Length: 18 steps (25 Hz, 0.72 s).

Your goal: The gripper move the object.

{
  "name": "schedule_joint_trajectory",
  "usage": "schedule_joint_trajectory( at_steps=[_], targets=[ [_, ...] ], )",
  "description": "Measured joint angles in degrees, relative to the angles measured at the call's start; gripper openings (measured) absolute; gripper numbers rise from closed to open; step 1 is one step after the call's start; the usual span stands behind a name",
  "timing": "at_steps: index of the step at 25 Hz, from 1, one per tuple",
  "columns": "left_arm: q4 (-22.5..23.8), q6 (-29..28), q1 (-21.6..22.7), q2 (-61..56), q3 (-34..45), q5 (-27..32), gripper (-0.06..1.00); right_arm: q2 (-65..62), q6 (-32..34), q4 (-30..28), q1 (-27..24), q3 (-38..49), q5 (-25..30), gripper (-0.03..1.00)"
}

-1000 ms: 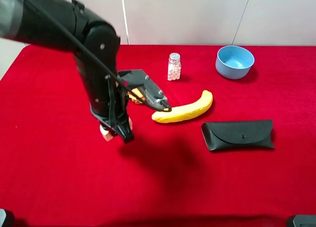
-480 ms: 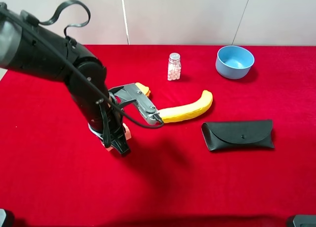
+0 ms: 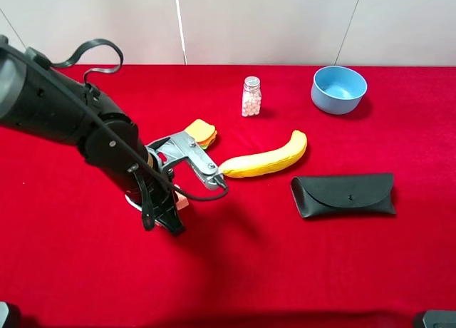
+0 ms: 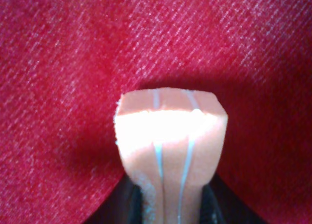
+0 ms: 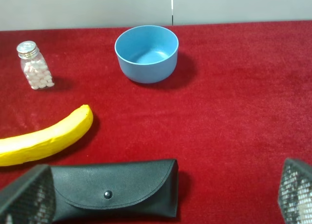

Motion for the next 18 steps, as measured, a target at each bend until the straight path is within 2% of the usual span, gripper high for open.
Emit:
schedule_joint_trajectory(
  at_steps=[18],
  targets=[
    [0.0,0.0,0.0,1.1,0.0,-1.2,0.21,0.0,0.0,0.0,0.0,0.0,0.0,0.69]
  ],
)
